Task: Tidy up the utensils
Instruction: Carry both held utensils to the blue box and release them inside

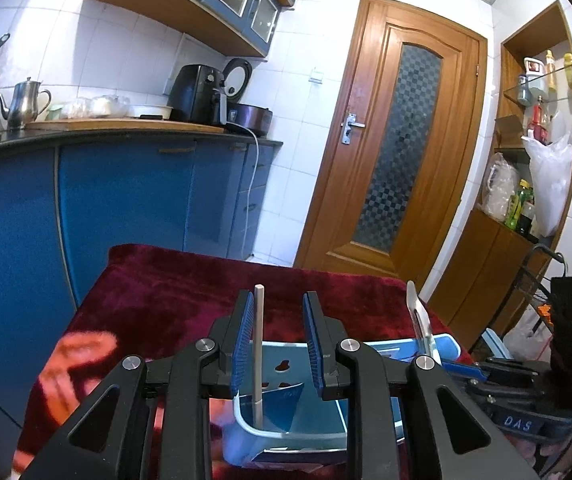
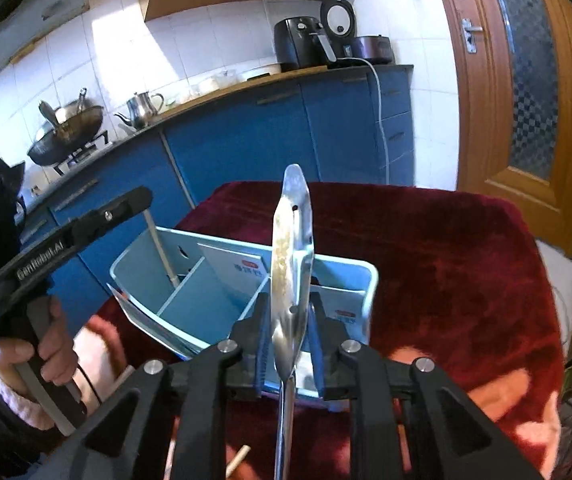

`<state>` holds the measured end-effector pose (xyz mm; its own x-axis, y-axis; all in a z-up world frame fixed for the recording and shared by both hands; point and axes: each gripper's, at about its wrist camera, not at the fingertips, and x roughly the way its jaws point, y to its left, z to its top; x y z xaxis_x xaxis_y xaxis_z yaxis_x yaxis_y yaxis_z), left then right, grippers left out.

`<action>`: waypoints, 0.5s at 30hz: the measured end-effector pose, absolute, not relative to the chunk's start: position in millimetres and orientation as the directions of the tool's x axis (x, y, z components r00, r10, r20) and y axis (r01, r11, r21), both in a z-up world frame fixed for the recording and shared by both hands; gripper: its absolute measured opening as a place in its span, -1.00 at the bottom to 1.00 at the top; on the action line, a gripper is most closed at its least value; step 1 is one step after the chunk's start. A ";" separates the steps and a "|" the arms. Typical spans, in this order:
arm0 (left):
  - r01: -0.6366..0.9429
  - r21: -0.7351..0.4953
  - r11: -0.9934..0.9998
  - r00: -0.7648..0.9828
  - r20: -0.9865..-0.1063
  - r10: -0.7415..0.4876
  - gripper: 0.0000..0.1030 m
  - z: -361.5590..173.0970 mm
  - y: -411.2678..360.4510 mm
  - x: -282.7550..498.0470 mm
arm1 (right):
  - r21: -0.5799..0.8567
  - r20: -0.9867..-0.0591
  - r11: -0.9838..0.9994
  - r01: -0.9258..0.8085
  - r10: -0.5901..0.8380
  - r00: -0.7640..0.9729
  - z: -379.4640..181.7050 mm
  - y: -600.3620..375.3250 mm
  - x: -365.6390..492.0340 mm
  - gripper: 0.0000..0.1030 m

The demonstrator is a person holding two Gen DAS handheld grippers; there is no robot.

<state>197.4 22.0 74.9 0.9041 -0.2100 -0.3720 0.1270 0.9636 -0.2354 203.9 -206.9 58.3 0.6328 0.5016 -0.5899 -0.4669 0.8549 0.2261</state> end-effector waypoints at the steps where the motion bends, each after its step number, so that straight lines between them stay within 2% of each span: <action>1: 0.127 -0.235 0.964 0.903 -0.374 -0.210 -0.50 74.6 22.4 196.8 | 0.225 -0.586 0.855 -0.467 0.501 0.636 59.6 -207.0 203.4 -0.63; 6: 0.123 -0.232 0.965 0.903 -0.376 -0.206 -0.50 75.6 25.8 194.1 | 0.213 -0.509 0.860 -0.464 0.503 0.699 80.9 -209.7 193.2 -0.64; 11: 0.112 -0.232 0.966 0.901 -0.387 -0.198 -0.50 75.2 26.3 194.0 | 0.136 -0.354 0.886 -0.444 0.462 0.813 116.8 -210.2 183.0 -0.65; 15: 0.113 -0.232 0.966 0.898 -0.393 -0.199 -0.50 73.7 25.9 193.8 | 0.106 -0.309 0.900 -0.422 0.434 0.846 124.5 -204.8 189.1 -0.65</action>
